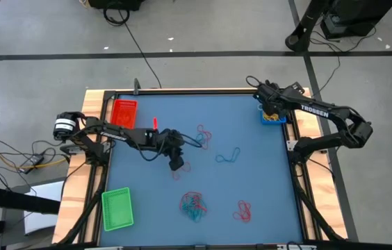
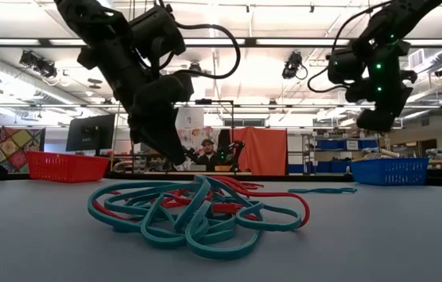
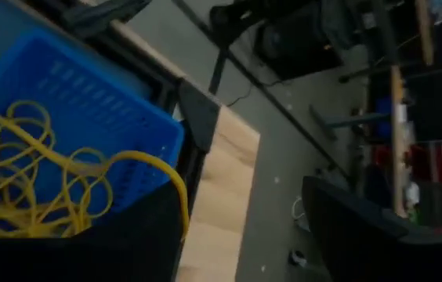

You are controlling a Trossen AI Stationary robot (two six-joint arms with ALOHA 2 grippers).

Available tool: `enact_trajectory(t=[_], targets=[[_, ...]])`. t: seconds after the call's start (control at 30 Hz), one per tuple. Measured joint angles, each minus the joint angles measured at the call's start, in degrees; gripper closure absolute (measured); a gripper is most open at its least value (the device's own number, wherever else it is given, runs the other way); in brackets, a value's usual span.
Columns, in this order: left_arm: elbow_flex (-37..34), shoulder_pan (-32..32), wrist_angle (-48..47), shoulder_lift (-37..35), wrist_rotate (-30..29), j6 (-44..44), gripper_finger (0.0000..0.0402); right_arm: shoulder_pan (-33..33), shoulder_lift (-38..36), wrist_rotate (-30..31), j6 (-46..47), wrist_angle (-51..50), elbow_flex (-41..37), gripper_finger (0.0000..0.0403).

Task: Sort rubber bands into baskets
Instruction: Put the yellow rubber band into the blue basket

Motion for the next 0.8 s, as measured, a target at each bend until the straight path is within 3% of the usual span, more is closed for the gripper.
enact_trajectory(t=[0.1,0.17,0.37,0.67,0.8], targets=[[0.0,0.0,0.3,0.0,0.0,0.0,0.0316,0.5,0.0,-4.3,-0.4,-1.2,0.0,0.0143],[0.0,0.0,0.6,0.0,0.0,0.0,0.0316,0.5,0.0,-4.0,-1.1,-1.2,0.0,0.0146],[0.3,0.4,0.9,0.0,0.0,1.2,0.0316,-0.2,0.0,13.4,1.3,-1.4,0.6,0.0164],[0.3,0.8,1.8,0.0,0.0,1.6,0.0316,-0.3,-0.1,5.6,-1.9,-2.0,3.6,0.0189],[0.3,0.8,2.0,0.0,0.0,1.7,0.0316,0.1,0.0,-1.2,-2.7,-4.6,3.6,0.0189]])
